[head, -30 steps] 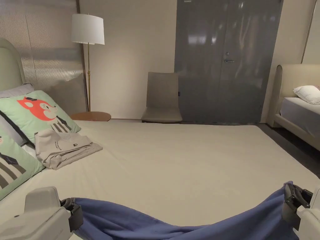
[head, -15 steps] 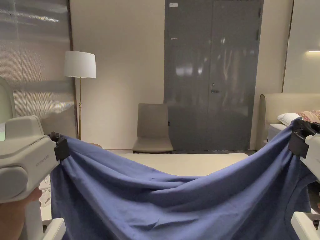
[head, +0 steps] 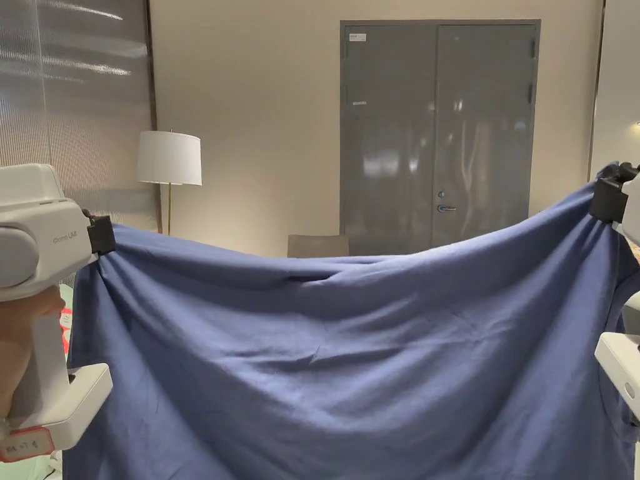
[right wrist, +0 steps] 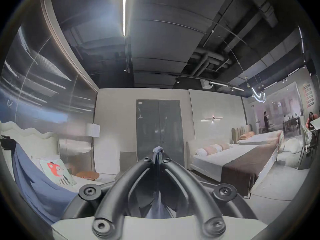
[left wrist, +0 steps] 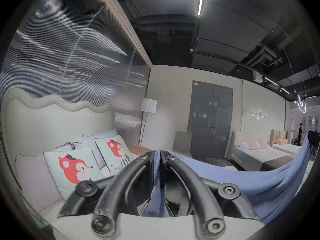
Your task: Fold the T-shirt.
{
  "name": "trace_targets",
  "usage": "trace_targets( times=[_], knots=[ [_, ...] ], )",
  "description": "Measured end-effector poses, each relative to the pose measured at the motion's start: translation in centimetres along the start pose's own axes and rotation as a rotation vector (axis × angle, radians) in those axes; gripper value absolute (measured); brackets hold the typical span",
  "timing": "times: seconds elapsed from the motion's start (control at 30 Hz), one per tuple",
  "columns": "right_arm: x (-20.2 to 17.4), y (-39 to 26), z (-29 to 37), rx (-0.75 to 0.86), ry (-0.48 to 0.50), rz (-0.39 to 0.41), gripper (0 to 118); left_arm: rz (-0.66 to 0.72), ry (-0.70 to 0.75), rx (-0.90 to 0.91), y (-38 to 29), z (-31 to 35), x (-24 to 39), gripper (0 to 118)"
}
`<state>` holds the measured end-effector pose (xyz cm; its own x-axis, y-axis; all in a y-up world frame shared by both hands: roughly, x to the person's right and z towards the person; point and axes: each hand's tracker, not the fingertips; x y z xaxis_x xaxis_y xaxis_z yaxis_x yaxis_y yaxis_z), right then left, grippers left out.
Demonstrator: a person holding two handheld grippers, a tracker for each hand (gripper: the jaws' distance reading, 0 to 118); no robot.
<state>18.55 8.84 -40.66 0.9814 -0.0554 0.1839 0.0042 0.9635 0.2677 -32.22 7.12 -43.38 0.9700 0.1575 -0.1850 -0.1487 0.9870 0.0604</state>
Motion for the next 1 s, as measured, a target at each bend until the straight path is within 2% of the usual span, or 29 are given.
trace_targets(
  times=[0.23, 0.43, 0.63, 0.73, 0.87, 1.0],
  knots=[
    [-2.3, -0.1, -8.1, 0.017, -0.008, 0.023, 2, -0.02, 0.018, 0.023, 1.9, -8.3, 1.8, 4],
    [-3.3, 0.0, -14.0, 0.036, -0.019, -0.027, 2, -0.009, 0.045, 0.049, 2.8, -14.5, 3.1, 4],
    [-4.4, -0.5, -18.3, 0.053, -0.034, -0.026, 2, 0.0, 0.056, 0.093, 2.4, -18.7, 4.2, 4],
    [-4.9, -1.7, -19.6, 0.053, -0.05, 0.021, 2, 0.003, 0.072, 0.082, 1.3, -20.4, 4.5, 4],
    [-5.2, -3.4, -20.9, 0.002, -0.056, 0.044, 2, 0.045, 0.076, 0.052, -0.3, -21.6, 4.5, 4],
    [-4.9, -5.7, -20.2, -0.028, -0.044, 0.068, 2, 0.014, 0.08, 0.043, -2.3, -21.3, 4.5, 4]
  ],
)
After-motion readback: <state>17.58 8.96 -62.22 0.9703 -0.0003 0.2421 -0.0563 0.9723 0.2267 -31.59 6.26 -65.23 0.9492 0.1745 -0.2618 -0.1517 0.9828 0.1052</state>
